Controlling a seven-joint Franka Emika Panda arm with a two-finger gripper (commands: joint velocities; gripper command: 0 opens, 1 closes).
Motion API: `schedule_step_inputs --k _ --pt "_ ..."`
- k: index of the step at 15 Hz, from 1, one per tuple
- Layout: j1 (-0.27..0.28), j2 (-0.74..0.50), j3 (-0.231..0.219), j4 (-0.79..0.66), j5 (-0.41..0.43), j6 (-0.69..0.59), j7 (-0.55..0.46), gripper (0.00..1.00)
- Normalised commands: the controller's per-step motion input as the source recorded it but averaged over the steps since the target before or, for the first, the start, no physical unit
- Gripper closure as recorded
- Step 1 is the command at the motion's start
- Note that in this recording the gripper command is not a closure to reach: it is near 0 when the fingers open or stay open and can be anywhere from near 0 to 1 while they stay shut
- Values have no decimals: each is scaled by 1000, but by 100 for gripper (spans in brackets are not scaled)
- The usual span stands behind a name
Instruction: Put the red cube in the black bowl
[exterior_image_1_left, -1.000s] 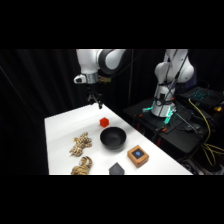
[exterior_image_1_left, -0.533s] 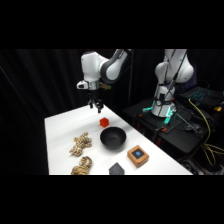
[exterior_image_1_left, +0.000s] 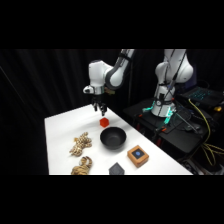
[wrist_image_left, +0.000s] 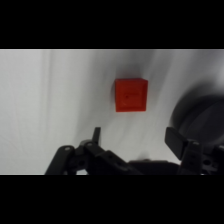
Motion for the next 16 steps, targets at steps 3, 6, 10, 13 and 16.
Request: schedule_step_inputs --k 3,6,10,13,16 --pt "-167 52 132 -128 285 297 -296 0" --pt "-203 74 161 -84 266 268 -349 0" --pt "-187 109 165 -31 179 246 -330 0" --pt "-160 142 157 20 112 219 -253 0" --pt "-131 156 125 37 30 264 -166 0"
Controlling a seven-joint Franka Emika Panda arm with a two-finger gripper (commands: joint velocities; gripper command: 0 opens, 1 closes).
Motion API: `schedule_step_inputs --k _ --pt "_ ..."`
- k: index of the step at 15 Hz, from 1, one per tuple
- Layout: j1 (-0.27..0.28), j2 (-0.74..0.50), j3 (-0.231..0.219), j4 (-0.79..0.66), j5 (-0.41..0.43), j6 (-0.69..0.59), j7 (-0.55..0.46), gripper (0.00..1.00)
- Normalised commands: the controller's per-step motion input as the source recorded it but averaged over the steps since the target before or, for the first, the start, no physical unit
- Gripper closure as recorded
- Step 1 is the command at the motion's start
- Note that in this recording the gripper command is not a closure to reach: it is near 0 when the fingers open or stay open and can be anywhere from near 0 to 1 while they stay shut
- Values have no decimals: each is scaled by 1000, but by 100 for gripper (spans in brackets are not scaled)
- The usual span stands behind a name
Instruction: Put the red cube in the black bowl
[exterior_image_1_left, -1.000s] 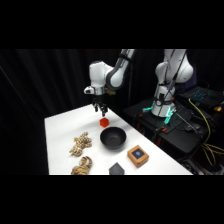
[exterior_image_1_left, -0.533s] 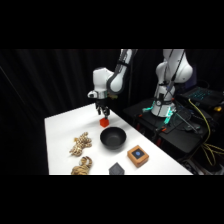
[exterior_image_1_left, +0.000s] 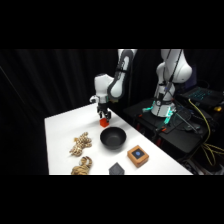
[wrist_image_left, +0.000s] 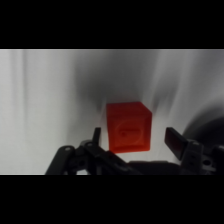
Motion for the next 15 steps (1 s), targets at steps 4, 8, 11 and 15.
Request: schedule_step_inputs --k 4,8,11,15 --pt "-88 140 57 52 -124 254 -28 0" --pt "-73 64 28 51 -187 161 84 100" --pt "1 -26 -54 33 -214 53 180 100" --pt "21 -142 -52 -2 -159 -117 223 100"
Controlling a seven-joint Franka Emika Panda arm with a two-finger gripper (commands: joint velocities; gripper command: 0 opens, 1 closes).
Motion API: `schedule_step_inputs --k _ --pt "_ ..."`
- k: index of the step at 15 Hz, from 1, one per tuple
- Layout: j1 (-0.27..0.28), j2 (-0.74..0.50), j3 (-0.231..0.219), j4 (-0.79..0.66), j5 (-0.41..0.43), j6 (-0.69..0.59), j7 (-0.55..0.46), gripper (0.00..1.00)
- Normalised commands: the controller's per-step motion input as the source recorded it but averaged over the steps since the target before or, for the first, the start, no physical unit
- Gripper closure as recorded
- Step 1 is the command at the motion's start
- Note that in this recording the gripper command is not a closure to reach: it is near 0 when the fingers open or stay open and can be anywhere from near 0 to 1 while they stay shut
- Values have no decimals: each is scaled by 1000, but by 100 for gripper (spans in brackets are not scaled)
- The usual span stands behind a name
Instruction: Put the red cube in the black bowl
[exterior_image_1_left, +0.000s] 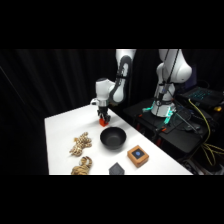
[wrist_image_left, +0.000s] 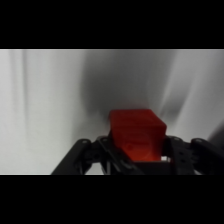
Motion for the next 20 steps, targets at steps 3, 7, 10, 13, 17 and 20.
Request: schedule_step_inputs --k 3,7,10,13,17,20 --pt "68 -356 -45 -80 -117 -334 248 100" --pt "201 -474 -145 -95 -152 -427 318 100" --pt "264 -496 -175 -98 -190 -420 356 100" --pt "272 -445 -128 -77 -213 -390 409 100" --pt "242 -375 -20 -69 -137 -288 343 100" --pt "200 -308 52 -68 -90 -199 312 100"
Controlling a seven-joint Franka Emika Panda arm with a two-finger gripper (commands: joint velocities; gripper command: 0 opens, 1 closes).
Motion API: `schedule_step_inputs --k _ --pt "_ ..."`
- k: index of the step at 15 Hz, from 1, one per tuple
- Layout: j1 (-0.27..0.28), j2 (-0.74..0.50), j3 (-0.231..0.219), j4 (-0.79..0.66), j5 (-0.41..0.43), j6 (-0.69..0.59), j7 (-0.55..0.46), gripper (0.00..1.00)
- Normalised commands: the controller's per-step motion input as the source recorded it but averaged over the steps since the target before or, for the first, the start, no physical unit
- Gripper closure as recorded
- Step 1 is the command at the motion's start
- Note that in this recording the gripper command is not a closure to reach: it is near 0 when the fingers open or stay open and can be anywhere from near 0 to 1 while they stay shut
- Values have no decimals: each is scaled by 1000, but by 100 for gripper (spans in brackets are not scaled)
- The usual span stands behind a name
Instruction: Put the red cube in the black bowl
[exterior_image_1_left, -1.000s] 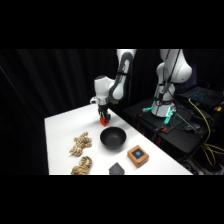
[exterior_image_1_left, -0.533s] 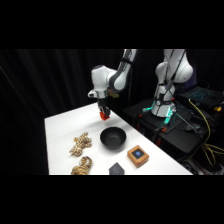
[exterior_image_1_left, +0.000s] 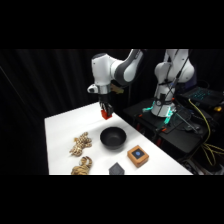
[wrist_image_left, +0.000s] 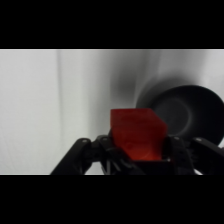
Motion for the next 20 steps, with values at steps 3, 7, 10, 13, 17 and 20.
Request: schedule_step_inputs --k 3,7,10,13,17,20 --pt "150 -229 74 -65 -13 -103 251 100" --pt "105 -134 72 -88 102 87 124 100" --pt "76 0 58 -73 138 261 25 100" --pt "65 116 56 -35 165 312 -29 100" --pt "46 228 46 -2 127 372 -41 100" --pt "19 254 25 32 82 312 -35 100"
